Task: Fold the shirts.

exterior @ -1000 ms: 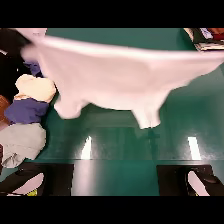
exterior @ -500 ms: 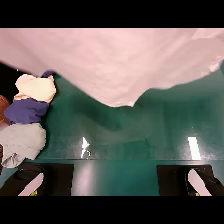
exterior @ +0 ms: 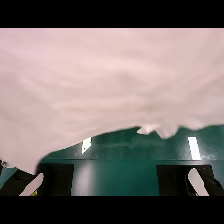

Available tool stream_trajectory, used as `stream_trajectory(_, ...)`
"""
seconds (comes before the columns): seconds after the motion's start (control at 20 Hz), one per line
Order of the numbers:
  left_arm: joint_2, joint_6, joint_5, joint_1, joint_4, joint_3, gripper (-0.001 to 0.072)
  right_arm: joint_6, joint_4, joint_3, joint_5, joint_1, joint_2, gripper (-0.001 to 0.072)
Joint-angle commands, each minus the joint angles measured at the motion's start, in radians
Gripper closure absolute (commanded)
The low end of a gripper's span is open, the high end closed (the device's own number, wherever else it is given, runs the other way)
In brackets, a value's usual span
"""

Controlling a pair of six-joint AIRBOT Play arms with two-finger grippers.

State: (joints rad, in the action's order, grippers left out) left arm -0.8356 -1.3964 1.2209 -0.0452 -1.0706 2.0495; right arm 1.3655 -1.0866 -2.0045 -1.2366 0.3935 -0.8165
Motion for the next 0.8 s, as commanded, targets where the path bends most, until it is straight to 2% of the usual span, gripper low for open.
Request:
stream_trajectory(0.0, -0.063, -0.021, 0.119, 0.000, -0.032, -0.205, 0.0688, 0.031, 0.093, -0.069, -0.231, -0.005, -0.177, 0.0698)
stream_trajectory(0.15, -0.230, -0.017, 0.224, 0.000, -0.045, -0.382, 0.0688, 0.066, 0.080, 0.026, -0.360, -0.104, -0.366, 0.0698)
stream_trajectory(0.35, -0.510, 0.003, 0.213, 0.000, -0.045, -0.467, 0.0687, 0.092, -0.033, 0.219, -0.408, -0.218, -0.593, 0.0698)
stream_trajectory(0.45, -0.633, 0.023, 0.119, 0.000, -0.047, -0.466, 0.0687, 0.092, -0.051, 0.266, -0.340, -0.246, -0.697, 0.0698)
stream_trajectory(0.55, -0.712, 0.065, -0.042, 0.000, -0.047, -0.466, 0.0687, 0.092, -0.050, 0.259, -0.227, -0.267, -0.781, 0.0698)
stream_trajectory(0.75, -0.776, 0.096, -0.387, 0.000, -0.047, -0.463, 0.0688, 0.092, -0.051, 0.148, -0.011, -0.300, -0.914, 0.0698)
